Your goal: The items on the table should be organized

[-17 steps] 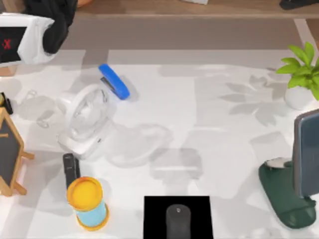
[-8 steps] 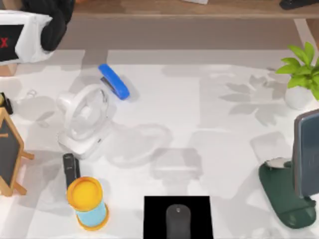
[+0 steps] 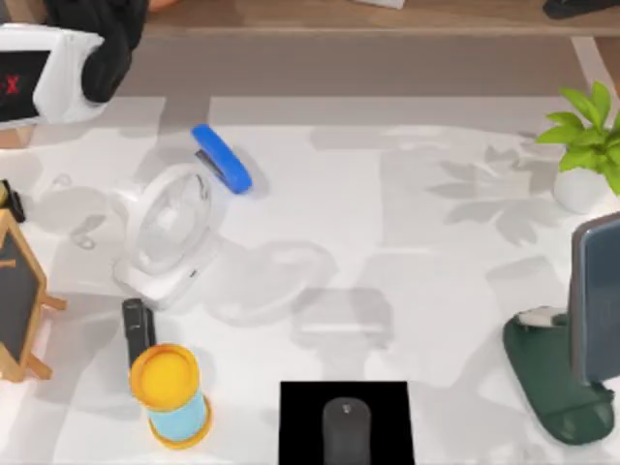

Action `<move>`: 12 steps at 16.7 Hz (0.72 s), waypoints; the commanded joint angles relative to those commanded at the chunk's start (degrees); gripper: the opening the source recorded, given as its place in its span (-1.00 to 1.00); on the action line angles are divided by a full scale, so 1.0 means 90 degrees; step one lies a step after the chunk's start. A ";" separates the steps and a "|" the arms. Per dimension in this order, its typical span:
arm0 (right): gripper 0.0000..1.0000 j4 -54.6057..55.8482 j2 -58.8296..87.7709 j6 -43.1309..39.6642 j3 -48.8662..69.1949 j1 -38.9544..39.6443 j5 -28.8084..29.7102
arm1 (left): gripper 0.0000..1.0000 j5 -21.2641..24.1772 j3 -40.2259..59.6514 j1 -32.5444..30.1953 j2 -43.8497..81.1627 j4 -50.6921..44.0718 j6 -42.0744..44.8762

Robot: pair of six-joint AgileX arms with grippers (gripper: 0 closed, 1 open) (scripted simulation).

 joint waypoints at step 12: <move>1.00 0.0000 0.0000 0.0000 0.0000 0.0000 0.0000 | 1.00 0.0000 0.0000 0.0000 0.0000 0.0000 0.0000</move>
